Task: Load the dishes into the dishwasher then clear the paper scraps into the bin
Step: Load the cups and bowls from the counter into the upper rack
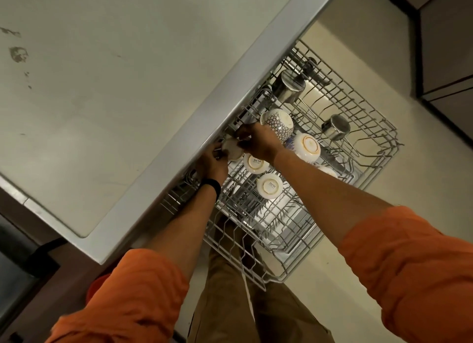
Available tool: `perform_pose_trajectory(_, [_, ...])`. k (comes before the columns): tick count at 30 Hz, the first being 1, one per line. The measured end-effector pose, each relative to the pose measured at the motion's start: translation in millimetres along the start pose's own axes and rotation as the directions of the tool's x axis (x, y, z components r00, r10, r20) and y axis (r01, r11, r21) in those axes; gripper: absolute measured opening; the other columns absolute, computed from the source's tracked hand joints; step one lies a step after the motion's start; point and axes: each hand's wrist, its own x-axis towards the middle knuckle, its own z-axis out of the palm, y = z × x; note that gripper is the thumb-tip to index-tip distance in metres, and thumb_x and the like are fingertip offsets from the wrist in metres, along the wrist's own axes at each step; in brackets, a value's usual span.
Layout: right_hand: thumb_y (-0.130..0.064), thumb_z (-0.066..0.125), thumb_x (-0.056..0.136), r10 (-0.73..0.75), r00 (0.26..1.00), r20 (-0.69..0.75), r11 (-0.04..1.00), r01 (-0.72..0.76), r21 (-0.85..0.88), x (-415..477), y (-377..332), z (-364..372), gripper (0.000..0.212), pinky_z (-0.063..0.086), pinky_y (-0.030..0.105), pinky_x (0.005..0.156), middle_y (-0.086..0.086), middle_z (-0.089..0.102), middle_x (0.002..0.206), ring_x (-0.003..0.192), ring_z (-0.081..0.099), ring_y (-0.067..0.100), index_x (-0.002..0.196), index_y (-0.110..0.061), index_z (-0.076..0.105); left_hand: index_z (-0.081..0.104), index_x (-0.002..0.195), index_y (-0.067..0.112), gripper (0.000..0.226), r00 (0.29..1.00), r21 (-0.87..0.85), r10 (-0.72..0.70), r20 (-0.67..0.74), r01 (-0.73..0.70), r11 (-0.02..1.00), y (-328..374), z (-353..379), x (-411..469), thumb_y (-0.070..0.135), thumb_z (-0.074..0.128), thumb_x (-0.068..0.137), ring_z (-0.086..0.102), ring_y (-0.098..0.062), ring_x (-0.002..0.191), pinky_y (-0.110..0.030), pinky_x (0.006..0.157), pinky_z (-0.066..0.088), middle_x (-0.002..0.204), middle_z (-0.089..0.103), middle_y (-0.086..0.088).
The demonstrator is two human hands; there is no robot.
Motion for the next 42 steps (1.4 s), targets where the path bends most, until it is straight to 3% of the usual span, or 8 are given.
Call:
perform_pose_trajectory(10, [-0.014, 0.065, 0.098, 0.004, 0.999, -0.038, 1.000, -0.004, -0.008, 1.7, -0.1, 4.3, 0.033, 0.054, 0.036, 0.098, 0.003, 0.069, 0.131, 0.114, 0.067, 0.023, 0.130, -0.020, 0.068, 0.071, 0.120, 0.012, 0.026, 1.000, 0.082, 0.015, 0.014, -0.016, 0.997, 1.5, 5.0, -0.4, 0.013, 0.064, 0.095, 0.064, -0.025, 0.104, -0.030, 0.082, 0.047, 0.115, 0.072, -0.008])
perform_pose_trajectory(14, [-0.009, 0.063, 0.097, 0.021, 0.999, -0.029, 0.999, -0.022, -0.026, -10.9, -3.2, 0.8, 0.041, 0.053, 0.041, 0.101, 0.006, 0.067, 0.133, 0.116, 0.066, 0.026, 0.136, -0.022, 0.063, 0.067, 0.124, 0.015, 0.032, 0.999, 0.043, 0.029, 0.029, -0.031, 0.999, 3.1, 3.1, -4.7, 0.009, 0.065, 0.092, 0.064, -0.026, 0.110, -0.043, 0.093, 0.055, 0.120, 0.070, -0.006])
perform_pose_trajectory(19, [-0.003, 0.058, 0.095, 0.104, 0.992, -0.068, 0.994, -0.102, 0.037, -46.4, -5.4, -3.9, 0.039, 0.054, 0.043, 0.098, 0.006, 0.072, 0.122, 0.110, 0.068, 0.027, 0.128, -0.024, 0.065, 0.062, 0.131, 0.016, 0.039, 0.987, 0.005, 0.136, 0.083, -0.137, 0.991, 14.8, -11.6, -37.5, 0.004, 0.066, 0.094, 0.062, -0.018, 0.112, -0.034, 0.093, 0.053, 0.128, 0.067, -0.004])
perform_pose_trajectory(24, [0.001, 0.058, 0.088, 0.055, 0.991, -0.118, 0.993, -0.042, 0.114, -91.7, -23.9, -23.8, 0.044, 0.058, 0.045, 0.087, 0.010, 0.074, 0.109, 0.099, 0.070, 0.029, 0.123, -0.023, 0.068, 0.060, 0.136, 0.027, 0.040, 0.971, 0.095, 0.194, 0.138, -0.208, 0.974, 38.2, -35.6, -84.2, 0.016, 0.065, 0.098, 0.065, -0.019, 0.112, -0.035, 0.093, 0.054, 0.129, 0.068, 0.001])
perform_pose_trajectory(28, [-0.005, 0.059, 0.094, -0.027, 0.978, -0.207, 0.987, 0.059, 0.150, -127.6, -55.0, -48.6, 0.033, 0.056, 0.044, 0.092, 0.007, 0.073, 0.114, 0.102, 0.068, 0.027, 0.124, -0.018, 0.067, 0.060, 0.137, 0.024, 0.037, 0.924, 0.167, 0.354, 0.148, -0.376, 0.911, 63.1, -61.1, -127.6, 0.016, 0.058, 0.100, 0.065, -0.018, 0.113, -0.023, 0.090, 0.045, 0.128, 0.069, 0.001])
perform_pose_trajectory(32, [-0.010, 0.058, 0.099, -0.092, 0.953, -0.289, 0.977, 0.142, 0.158, -162.9, -86.6, -73.0, 0.030, 0.054, 0.043, 0.096, 0.006, 0.071, 0.120, 0.108, 0.066, 0.026, 0.128, -0.017, 0.066, 0.060, 0.138, 0.024, 0.038, 0.866, 0.245, 0.494, 0.078, -0.497, 0.832, 86.5, -89.5, -164.8, 0.022, 0.059, 0.100, 0.064, -0.019, 0.118, -0.031, 0.103, 0.049, 0.132, 0.068, 0.000])
perform_pose_trajectory(37, [-0.013, 0.059, 0.100, -0.195, 0.912, -0.361, 0.947, 0.272, 0.174, -188.5, -128.5, -93.0, 0.025, 0.054, 0.042, 0.097, 0.001, 0.072, 0.117, 0.105, 0.066, 0.021, 0.122, -0.020, 0.068, 0.063, 0.135, 0.025, 0.034, 0.782, 0.285, 0.623, -0.020, -0.593, 0.753, 102.8, -139.4, -197.5, 0.027, 0.057, 0.102, 0.060, -0.016, 0.118, -0.014, 0.098, 0.036, 0.134, 0.066, 0.003])
perform_pose_trajectory(42, [-0.010, 0.059, 0.099, -0.321, 0.863, -0.391, 0.902, 0.404, 0.151, -193.6, -196.4, -98.2, 0.025, 0.053, 0.037, 0.099, -0.001, 0.071, 0.118, 0.104, 0.065, 0.014, 0.121, -0.017, 0.069, 0.065, 0.133, 0.023, 0.032, 0.697, 0.311, 0.699, -0.157, -0.637, 0.705, 104.9, -211.5, -197.9, 0.027, 0.058, 0.102, 0.064, -0.017, 0.113, -0.037, 0.096, 0.055, 0.133, 0.066, 0.004])
